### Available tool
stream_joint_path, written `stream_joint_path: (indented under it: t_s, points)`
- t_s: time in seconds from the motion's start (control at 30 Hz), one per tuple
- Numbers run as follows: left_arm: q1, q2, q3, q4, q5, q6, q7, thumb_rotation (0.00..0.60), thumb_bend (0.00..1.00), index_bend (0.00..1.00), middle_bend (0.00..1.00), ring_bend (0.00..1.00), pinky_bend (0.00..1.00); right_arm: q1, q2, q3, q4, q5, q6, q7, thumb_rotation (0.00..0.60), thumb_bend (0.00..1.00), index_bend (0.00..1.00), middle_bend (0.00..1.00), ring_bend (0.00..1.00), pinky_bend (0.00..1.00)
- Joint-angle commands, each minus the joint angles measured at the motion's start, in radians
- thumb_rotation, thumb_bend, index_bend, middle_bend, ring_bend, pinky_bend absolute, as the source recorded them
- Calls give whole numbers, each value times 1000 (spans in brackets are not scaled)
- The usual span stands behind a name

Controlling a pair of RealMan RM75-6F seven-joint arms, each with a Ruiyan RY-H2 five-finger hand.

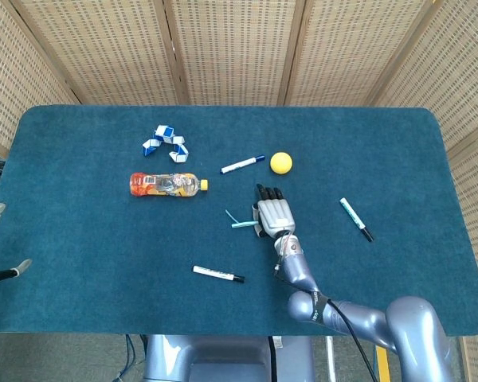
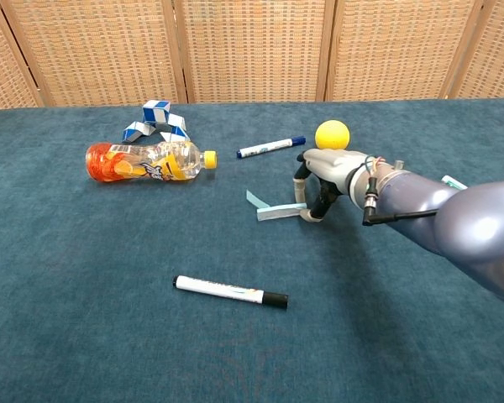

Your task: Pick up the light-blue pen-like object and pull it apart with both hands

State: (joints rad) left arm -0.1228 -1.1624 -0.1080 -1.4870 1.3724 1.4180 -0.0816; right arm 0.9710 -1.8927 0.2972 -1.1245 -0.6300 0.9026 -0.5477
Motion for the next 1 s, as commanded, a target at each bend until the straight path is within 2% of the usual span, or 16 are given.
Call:
stream_joint_path:
  t_s: [0.03, 0.27, 0.3, 0.33, 0.37, 0.4, 0.43, 0.47, 0.53, 0.67, 0.77, 0.87, 1.0]
  points:
    - [0, 0, 0, -1, 0, -1, 1, 600, 0, 0, 0, 0, 0, -4, 5, 2, -6, -10, 2, 6, 600, 465, 586, 0, 0, 0]
    - [-16, -3, 2, 15, 18, -10, 14, 600, 0, 0, 2, 2, 0, -38, 77, -4, -109, -120, 38, 59, 600, 464, 606, 6, 0, 0]
    - [-22, -4, 0, 22, 28, -9, 22, 600, 0, 0, 34, 37, 13, -44, 93, -6, -130, -140, 47, 65, 600, 464, 610, 11, 0, 0]
    - [-31, -6, -4, 32, 43, -3, 29, 600, 0, 0, 90, 101, 52, -50, 109, -8, -151, -159, 57, 69, 600, 464, 612, 15, 0, 0]
    - [-38, -8, -8, 41, 54, 3, 32, 600, 0, 0, 229, 270, 159, -53, 119, -8, -163, -170, 64, 71, 600, 463, 615, 20, 0, 0]
    - [-58, -15, -20, 65, 86, 19, 28, 600, 0, 0, 333, 393, 243, -58, 133, -7, -178, -188, 81, 72, 600, 464, 617, 23, 0, 0]
    - [-103, -28, -34, 119, 154, 31, -5, 600, 0, 0, 481, 566, 379, -65, 152, -3, -202, -202, 100, 73, 600, 464, 617, 24, 0, 0]
    - [-127, -42, -36, 170, 188, 34, -36, 600, 0, 0, 556, 646, 463, -70, 165, -3, -222, -206, 106, 73, 600, 465, 617, 24, 0, 0]
    - [-172, -67, -39, 252, 245, 42, -74, 600, 0, 0, 653, 738, 578, -76, 184, -4, -250, -210, 111, 66, 600, 466, 617, 24, 0, 0]
    - [-246, -110, -44, 345, 317, 52, -101, 600, 0, 44, 830, 928, 837, -77, 205, -10, -281, -214, 121, 38, 600, 465, 617, 24, 0, 0]
    - [-294, -140, -52, 382, 363, 66, -92, 600, 0, 120, 906, 992, 921, -75, 215, -12, -295, -212, 129, 15, 600, 466, 617, 24, 0, 0]
    - [-365, -182, -63, 401, 394, 39, -60, 600, 0, 179, 934, 1000, 940, -74, 231, -6, -325, -192, 132, -6, 600, 466, 617, 24, 0, 0]
    - [-436, -219, -71, 369, 388, -35, -51, 600, 0, 261, 944, 1000, 944, -71, 243, 0, -351, -170, 133, -22, 600, 466, 617, 24, 0, 0]
